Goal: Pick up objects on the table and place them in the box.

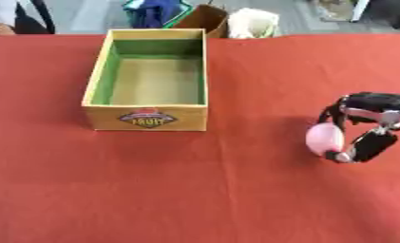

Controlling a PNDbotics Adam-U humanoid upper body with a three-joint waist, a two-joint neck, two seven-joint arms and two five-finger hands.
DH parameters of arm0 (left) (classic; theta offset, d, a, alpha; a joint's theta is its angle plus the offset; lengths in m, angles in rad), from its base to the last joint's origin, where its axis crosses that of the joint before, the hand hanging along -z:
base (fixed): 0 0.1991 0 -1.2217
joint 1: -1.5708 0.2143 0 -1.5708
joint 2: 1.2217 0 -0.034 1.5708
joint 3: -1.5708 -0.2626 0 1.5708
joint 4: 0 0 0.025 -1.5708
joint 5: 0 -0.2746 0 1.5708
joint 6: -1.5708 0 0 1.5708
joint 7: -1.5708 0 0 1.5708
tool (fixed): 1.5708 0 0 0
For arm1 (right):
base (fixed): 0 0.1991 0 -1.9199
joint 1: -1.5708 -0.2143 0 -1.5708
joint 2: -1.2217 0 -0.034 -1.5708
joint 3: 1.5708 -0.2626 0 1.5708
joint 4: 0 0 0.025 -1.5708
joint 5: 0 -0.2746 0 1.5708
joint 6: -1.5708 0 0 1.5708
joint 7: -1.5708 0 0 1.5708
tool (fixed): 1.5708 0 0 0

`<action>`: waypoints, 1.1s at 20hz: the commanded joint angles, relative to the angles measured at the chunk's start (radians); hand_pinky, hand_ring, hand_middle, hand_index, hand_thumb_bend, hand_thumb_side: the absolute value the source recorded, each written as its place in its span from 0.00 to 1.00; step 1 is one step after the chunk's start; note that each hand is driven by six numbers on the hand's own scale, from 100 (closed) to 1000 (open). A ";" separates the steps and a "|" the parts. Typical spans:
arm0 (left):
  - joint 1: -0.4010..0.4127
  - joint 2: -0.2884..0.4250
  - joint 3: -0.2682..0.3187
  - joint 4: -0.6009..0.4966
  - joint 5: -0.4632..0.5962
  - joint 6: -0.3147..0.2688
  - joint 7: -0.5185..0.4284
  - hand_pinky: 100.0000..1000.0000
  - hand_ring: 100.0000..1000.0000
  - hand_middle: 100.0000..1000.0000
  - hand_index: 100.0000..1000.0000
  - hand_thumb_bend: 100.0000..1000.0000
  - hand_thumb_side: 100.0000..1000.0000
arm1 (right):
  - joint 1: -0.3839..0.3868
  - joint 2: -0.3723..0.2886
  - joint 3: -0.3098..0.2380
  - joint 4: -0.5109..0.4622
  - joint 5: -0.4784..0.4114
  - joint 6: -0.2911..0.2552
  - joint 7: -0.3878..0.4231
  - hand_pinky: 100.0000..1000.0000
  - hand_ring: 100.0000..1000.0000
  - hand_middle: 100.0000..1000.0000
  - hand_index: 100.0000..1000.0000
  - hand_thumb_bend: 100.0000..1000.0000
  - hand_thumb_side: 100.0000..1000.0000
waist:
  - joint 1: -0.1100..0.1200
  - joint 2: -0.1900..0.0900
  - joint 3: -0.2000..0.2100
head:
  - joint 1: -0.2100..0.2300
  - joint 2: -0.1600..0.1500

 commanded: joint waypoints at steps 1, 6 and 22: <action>-0.004 0.015 -0.003 -0.019 0.001 0.001 -0.004 0.50 0.46 0.38 0.55 0.00 0.62 | -0.015 -0.021 -0.005 -0.003 0.015 -0.004 -0.023 0.57 0.68 0.40 0.70 0.16 0.18 | 0.000 -0.015 0.002 | -0.002 -0.006; -0.004 0.015 -0.002 -0.019 0.001 0.001 -0.003 0.50 0.46 0.38 0.55 0.00 0.62 | -0.006 -0.018 -0.021 -0.066 -0.028 0.008 -0.079 0.55 0.67 0.42 0.56 0.00 0.14 | -0.001 -0.014 0.000 | 0.001 -0.005; -0.005 0.016 -0.006 -0.019 -0.002 0.002 -0.006 0.50 0.46 0.38 0.55 0.00 0.61 | -0.175 -0.028 -0.045 -0.177 -0.081 0.108 -0.230 0.49 0.61 0.38 0.43 0.00 0.00 | 0.000 -0.020 0.004 | -0.015 -0.001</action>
